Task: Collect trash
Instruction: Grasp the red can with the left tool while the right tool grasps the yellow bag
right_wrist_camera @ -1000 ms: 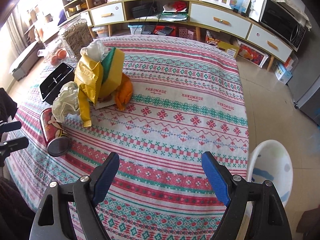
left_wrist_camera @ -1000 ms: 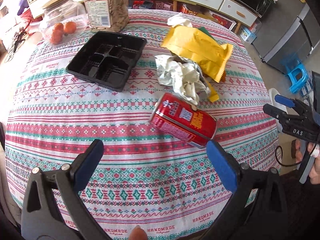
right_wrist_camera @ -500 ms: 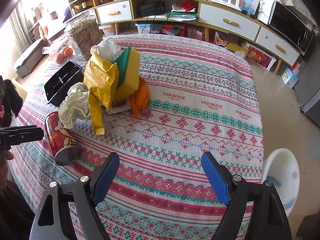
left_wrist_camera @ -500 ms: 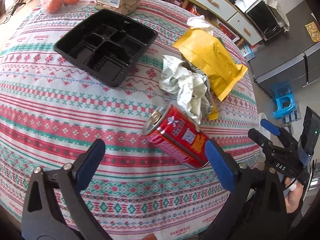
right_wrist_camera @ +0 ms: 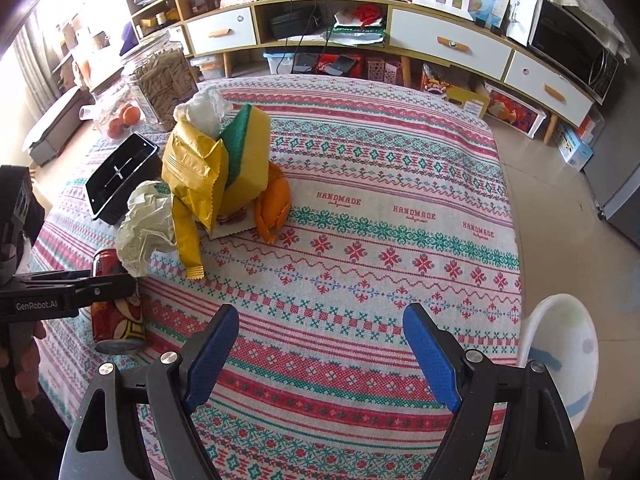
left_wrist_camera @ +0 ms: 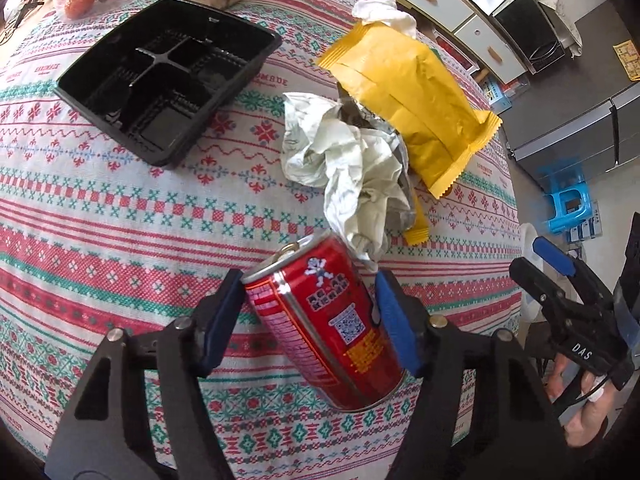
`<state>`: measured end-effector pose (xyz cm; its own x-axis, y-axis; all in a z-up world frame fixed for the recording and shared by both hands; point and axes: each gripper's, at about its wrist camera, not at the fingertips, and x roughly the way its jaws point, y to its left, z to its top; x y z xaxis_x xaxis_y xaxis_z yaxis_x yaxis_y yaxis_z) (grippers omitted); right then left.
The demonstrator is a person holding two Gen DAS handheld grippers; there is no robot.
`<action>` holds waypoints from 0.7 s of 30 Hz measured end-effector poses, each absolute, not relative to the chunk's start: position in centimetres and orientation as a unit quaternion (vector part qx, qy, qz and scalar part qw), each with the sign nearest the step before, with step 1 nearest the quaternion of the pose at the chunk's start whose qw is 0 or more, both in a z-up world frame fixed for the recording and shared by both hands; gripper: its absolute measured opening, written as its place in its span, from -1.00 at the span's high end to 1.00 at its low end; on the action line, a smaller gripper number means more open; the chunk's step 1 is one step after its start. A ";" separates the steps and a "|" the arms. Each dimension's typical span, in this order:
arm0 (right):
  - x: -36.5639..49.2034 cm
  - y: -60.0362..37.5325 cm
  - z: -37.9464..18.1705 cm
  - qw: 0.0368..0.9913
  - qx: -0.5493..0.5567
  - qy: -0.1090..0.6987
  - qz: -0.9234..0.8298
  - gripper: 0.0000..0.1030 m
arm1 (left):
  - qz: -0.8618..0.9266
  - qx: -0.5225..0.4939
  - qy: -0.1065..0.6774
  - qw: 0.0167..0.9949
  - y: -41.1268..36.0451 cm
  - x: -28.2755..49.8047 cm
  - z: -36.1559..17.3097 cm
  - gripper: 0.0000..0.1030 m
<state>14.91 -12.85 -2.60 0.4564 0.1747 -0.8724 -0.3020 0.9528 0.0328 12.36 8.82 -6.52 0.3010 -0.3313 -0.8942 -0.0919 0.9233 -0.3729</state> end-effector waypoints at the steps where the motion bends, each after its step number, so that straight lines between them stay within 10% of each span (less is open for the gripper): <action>1: 15.0 -12.6 -2.4 0.852 -0.063 0.499 0.143 -0.66 | -0.078 -0.182 0.584 0.787 9.3 12.0 -6.5 -0.30; 21: 20.0 -1.5 1.1 0.852 -0.146 0.436 0.250 -0.34 | -0.022 -0.060 0.571 0.818 14.0 12.9 -4.8 -0.15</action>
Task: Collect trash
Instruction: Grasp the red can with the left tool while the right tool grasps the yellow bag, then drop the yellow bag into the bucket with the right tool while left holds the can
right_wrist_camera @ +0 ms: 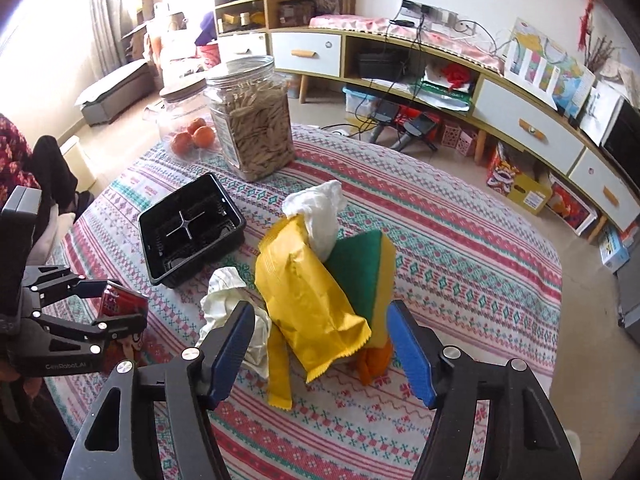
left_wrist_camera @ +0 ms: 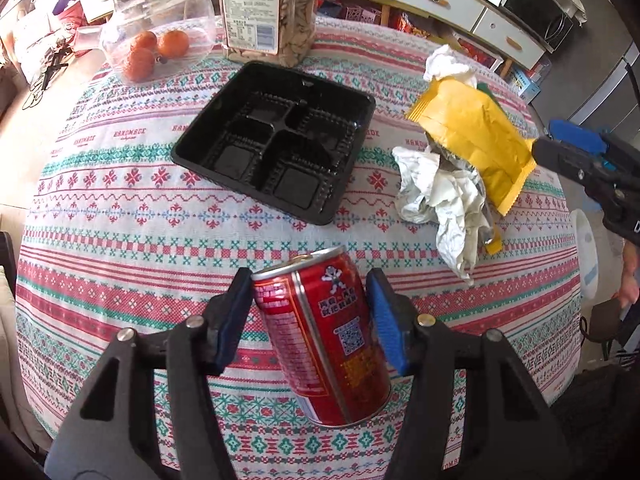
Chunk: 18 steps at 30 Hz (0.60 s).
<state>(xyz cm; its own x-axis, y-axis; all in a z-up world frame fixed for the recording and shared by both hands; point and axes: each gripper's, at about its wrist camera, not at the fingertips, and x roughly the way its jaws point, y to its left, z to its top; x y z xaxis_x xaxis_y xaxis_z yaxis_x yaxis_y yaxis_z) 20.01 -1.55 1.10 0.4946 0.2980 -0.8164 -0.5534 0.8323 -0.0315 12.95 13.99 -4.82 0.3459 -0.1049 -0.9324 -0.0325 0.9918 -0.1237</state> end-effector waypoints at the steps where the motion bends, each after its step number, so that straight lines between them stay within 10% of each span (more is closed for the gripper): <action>1: 20.3 -1.0 0.9 0.850 -0.156 0.435 0.253 -0.33 | -0.020 -0.062 0.582 0.810 13.5 13.2 -5.2 -0.15; 7: 21.8 1.1 -1.1 0.840 -0.196 0.437 0.254 -0.24 | -0.022 -0.088 0.596 0.798 13.5 12.2 -6.2 -0.29; 14: 21.7 0.6 -3.3 0.834 -0.178 0.458 0.249 0.58 | -0.034 -0.158 0.595 0.787 15.0 10.5 -7.4 -0.07; 18: 20.5 -0.7 -2.7 0.833 -0.163 0.460 0.259 0.67 | -0.038 -0.168 0.577 0.799 15.9 9.8 -6.7 -0.07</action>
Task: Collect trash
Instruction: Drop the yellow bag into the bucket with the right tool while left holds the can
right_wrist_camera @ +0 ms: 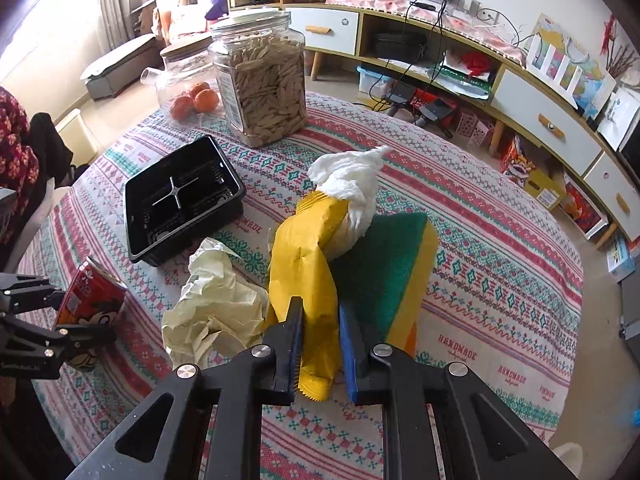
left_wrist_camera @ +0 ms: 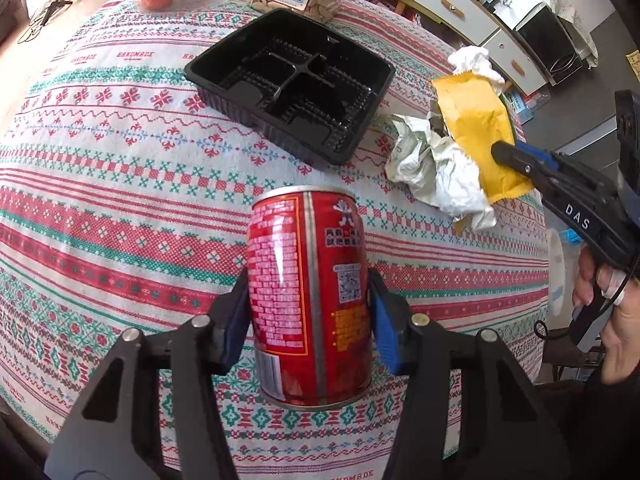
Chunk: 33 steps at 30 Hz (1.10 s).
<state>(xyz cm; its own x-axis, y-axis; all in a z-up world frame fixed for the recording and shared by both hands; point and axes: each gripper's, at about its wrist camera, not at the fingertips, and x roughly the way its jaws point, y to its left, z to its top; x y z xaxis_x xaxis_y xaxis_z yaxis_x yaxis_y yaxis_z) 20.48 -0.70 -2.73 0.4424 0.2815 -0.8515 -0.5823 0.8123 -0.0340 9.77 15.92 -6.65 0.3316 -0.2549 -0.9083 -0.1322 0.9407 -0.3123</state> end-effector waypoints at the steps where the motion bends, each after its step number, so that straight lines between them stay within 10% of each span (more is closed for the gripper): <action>1: 20.2 -1.1 -2.3 0.834 -0.155 0.459 0.263 0.67 | -0.042 -0.168 0.572 0.802 15.9 9.6 -6.4 -0.07; 33: 9.1 -27.4 1.4 0.885 0.062 0.437 0.148 0.71 | -0.140 -0.090 0.542 0.824 3.3 10.6 -2.8 -0.07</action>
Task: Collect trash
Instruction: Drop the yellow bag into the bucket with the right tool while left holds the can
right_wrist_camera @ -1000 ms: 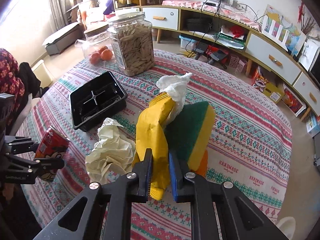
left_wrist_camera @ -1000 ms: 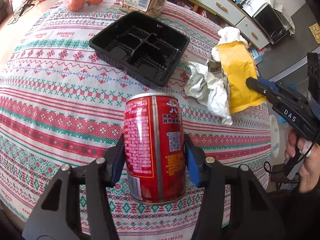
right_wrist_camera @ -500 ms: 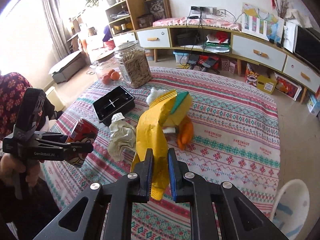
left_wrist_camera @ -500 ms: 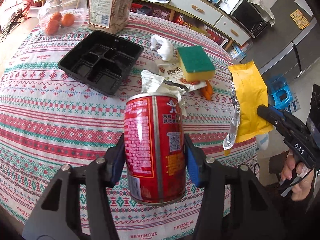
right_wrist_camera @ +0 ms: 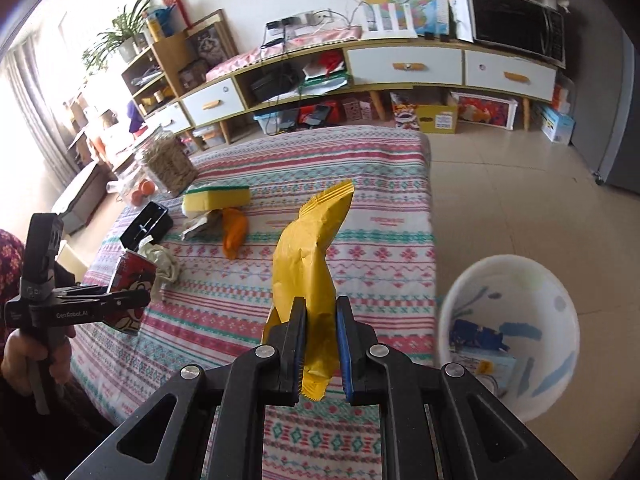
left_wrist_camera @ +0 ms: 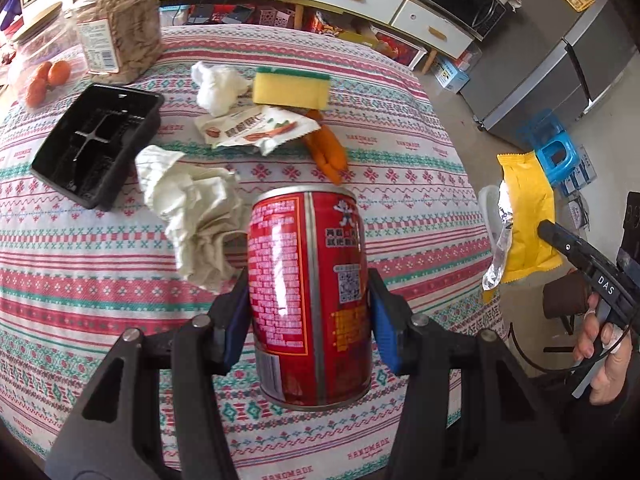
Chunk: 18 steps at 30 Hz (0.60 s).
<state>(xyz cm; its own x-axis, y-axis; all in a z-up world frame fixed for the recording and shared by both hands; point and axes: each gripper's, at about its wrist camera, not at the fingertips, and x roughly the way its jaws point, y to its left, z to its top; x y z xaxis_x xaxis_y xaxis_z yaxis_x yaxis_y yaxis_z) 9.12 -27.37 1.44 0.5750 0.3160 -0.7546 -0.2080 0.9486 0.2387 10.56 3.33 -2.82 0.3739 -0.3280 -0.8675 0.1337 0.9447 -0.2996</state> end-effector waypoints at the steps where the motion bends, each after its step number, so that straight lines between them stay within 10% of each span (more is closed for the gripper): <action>1: 8.8 -28.4 1.3 0.886 0.067 0.437 0.140 0.71 | -0.146 -0.085 0.542 0.823 2.5 10.7 -2.8 -0.07; 18: 5.4 -42.8 -1.9 0.876 0.130 0.465 -0.005 0.71 | -0.217 -0.029 0.556 0.802 -6.1 11.8 -3.2 -0.07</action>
